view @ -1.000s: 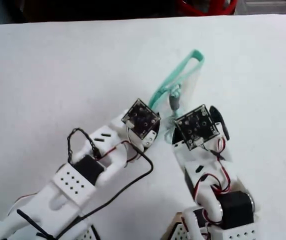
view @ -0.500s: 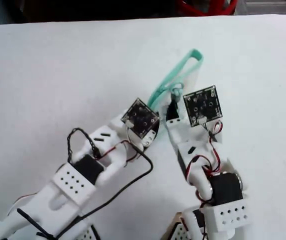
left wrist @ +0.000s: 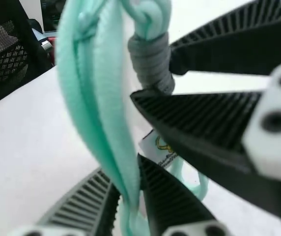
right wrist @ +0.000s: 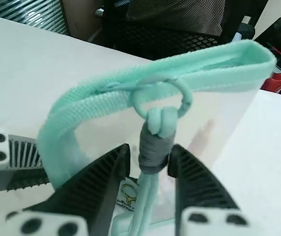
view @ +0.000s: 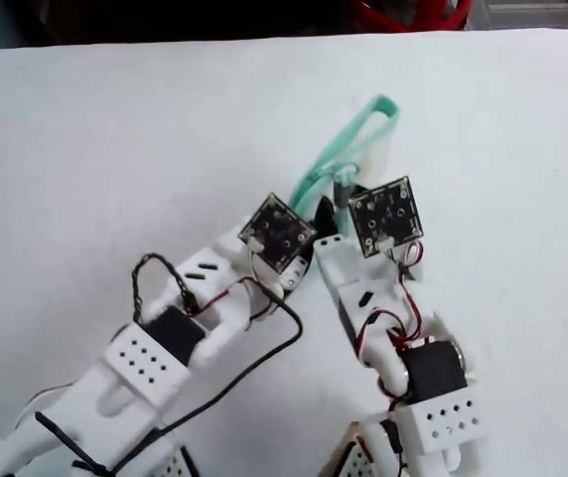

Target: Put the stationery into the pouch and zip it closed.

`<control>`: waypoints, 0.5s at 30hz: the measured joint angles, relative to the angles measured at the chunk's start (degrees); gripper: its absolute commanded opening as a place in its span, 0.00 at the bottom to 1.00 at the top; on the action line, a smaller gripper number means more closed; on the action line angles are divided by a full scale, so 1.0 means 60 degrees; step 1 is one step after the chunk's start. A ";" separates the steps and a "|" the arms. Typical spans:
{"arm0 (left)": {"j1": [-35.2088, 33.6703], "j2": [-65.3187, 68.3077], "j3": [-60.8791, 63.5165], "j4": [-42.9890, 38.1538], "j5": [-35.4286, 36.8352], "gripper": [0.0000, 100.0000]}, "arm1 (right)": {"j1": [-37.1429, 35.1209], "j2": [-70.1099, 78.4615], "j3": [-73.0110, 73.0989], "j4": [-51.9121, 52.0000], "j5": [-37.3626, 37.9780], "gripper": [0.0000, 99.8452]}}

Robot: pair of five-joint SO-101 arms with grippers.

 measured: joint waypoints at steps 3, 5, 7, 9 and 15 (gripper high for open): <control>-0.0015 0.0015 0.0000 0.0000 0.0000 0.02 | 0.0147 -0.0029 0.0161 -0.0293 -0.0015 0.02; -0.0015 0.0015 0.0000 0.0000 0.0000 0.02 | 0.0440 -0.0205 0.0161 -0.0293 -0.0015 0.02; 0.0044 0.0000 0.0000 0.0000 0.0000 0.02 | 0.0938 -0.0557 -0.0029 -0.0161 -0.0015 0.02; 0.0044 0.0000 0.0000 0.0000 0.0000 0.02 | 0.1216 -0.1040 -0.0264 0.0088 -0.0015 0.02; 0.0059 0.0000 0.0000 0.0000 -0.0015 0.05 | 0.1392 -0.2198 -0.0293 0.0703 0.0000 0.02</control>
